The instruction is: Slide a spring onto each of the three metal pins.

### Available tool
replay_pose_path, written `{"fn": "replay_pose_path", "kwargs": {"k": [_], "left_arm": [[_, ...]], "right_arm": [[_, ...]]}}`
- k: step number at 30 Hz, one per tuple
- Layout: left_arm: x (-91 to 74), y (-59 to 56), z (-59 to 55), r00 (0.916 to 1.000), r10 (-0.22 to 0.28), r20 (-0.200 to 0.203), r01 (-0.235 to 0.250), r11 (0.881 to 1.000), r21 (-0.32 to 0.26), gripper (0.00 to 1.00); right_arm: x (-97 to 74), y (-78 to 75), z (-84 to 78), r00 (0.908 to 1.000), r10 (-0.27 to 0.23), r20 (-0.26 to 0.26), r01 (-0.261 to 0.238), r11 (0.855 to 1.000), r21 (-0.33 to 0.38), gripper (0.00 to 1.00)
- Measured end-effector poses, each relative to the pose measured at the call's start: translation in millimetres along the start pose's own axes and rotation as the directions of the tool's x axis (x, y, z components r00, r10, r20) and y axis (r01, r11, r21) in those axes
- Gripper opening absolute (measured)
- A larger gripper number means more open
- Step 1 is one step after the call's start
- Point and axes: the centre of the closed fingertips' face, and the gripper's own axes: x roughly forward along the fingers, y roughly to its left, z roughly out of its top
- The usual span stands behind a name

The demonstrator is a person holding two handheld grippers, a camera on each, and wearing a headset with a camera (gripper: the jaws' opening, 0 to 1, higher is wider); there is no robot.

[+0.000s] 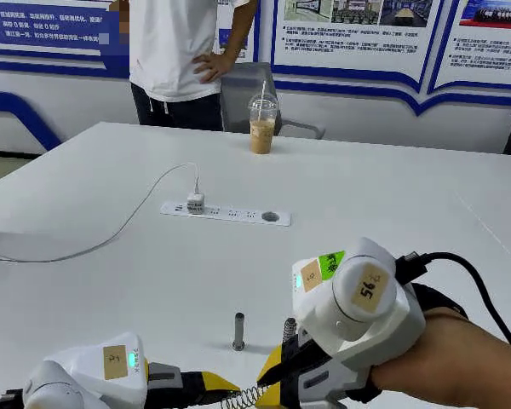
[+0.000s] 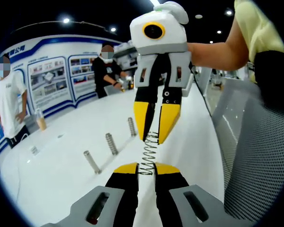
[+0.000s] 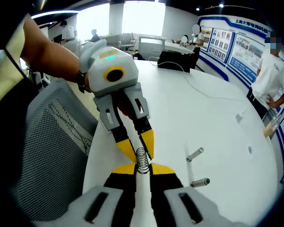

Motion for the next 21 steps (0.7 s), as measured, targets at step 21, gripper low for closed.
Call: {"fn": "replay_pose_path", "kwargs": {"k": [21], "left_arm": [[3.4,0.3,8.4,0.9994,0.010,0.032,-0.009,0.999,-0.039,0.12]], "right_arm": [[1.3,-3.9,33.2,0.9856,-0.044,0.163,0.040,0.999,0.029,0.11]]}}
